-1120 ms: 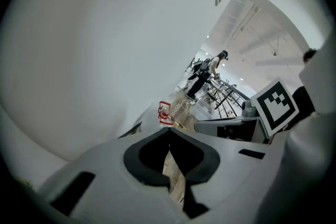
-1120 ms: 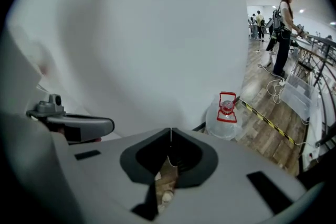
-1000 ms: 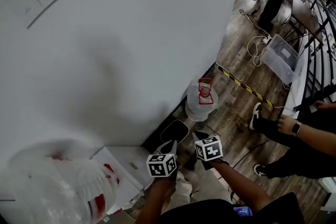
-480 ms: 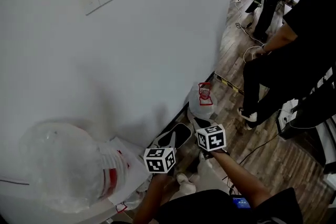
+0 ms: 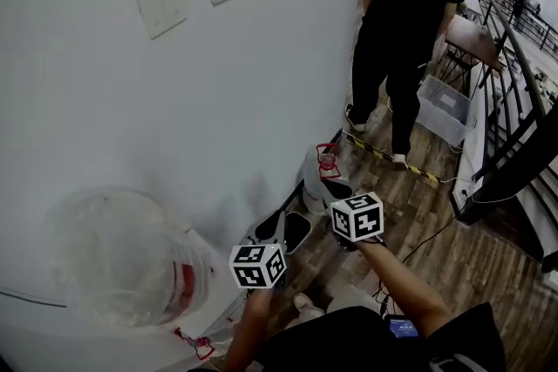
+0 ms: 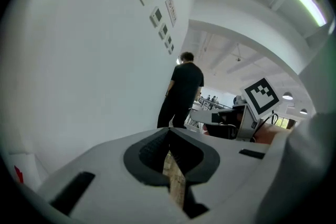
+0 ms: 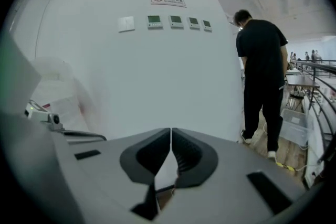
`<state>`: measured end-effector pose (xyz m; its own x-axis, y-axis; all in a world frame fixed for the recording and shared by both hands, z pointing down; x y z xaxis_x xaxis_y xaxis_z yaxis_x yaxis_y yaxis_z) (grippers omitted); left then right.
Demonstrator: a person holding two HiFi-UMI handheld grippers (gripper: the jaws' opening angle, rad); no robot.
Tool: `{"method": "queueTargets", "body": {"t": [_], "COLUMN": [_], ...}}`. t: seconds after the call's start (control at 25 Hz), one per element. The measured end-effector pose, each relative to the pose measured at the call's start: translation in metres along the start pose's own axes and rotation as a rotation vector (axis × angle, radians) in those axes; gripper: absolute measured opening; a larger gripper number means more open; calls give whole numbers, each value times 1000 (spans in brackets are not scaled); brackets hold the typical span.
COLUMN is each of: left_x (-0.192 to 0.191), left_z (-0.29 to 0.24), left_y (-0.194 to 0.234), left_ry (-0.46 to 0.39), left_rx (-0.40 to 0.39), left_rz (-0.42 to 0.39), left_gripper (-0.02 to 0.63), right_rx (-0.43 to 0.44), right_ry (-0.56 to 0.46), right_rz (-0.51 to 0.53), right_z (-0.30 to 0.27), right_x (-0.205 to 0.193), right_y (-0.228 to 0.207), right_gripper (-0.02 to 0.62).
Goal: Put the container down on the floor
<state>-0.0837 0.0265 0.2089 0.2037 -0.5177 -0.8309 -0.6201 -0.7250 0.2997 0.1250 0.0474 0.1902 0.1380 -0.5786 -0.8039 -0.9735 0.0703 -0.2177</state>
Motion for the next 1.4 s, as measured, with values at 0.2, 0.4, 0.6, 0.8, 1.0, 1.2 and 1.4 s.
{"method": "queueTargets", "body": {"t": [0.2, 0.4, 0.6, 0.8, 1.0, 1.2, 1.4], "left_x": [10, 13, 10, -1, -9, -15, -12], "left_z": [13, 25, 42, 53, 66, 81, 93], "left_y": [-26, -61, -101, -145, -179, -204, -219], "left_ry": [-48, -82, -103, -116, -154, -177, -203], "left_rx": [7, 12, 24, 29, 45, 64, 85], "left_rz": [-39, -44, -48, -67, -71, -87, -113], "left_gripper": [17, 17, 17, 17, 17, 17, 17], "right_rx": [24, 47, 82, 112, 165, 171, 187], "right_ry": [-37, -62, -84, -113, -179, -215, -254], "right_rz": [25, 53, 71, 98, 99, 101, 106], "right_z": [31, 70, 116, 156, 189, 212, 227], "right_x": [-1, -3, -12, -26, -33, -38, -36], "right_y": [5, 4, 0, -8, -12, -13, -10], "right_gripper": [34, 34, 34, 34, 34, 34, 32]}}
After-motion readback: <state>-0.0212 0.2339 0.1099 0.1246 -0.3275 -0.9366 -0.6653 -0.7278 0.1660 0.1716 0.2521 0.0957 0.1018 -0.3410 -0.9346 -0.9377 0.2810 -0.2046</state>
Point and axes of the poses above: the fingertips, and each gripper's own axes: z backward along the fingers, y to its left, x out of its top, the point moved 9 cm from there along z, backward along the fingers, and after that the axes turned 11 degrees about y, right-handed, at the moved point
